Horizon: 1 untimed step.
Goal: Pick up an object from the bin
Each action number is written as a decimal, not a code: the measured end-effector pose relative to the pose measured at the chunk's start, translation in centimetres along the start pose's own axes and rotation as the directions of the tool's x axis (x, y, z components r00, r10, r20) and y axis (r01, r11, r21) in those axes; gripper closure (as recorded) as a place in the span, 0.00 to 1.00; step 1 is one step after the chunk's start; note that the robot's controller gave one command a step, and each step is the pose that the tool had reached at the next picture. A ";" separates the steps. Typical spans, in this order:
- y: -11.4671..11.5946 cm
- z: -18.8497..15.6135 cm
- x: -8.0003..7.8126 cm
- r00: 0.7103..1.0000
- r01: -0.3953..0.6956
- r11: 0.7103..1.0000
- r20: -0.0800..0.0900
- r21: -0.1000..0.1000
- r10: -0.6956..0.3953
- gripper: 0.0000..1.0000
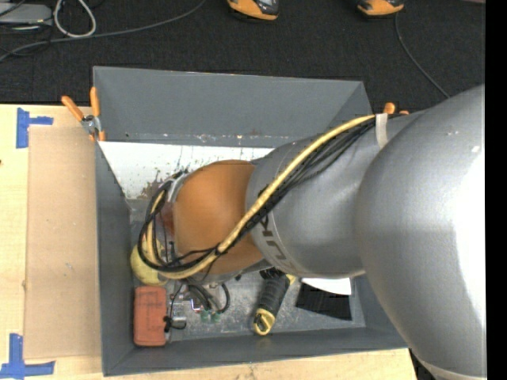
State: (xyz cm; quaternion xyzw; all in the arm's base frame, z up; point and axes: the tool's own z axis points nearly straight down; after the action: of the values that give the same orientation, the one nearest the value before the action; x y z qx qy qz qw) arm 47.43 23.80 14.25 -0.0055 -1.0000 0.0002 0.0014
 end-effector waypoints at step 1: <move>0.0 0.0 0.0 1.000 -0.001 1.000 0.000 0.000 0.001 0.00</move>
Offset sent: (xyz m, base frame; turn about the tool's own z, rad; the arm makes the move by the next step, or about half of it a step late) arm 0.0589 -0.0580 -0.0537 -0.1226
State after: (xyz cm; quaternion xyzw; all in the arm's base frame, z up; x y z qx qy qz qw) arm 47.42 23.81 14.25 -0.0058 -1.0000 0.0001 0.0015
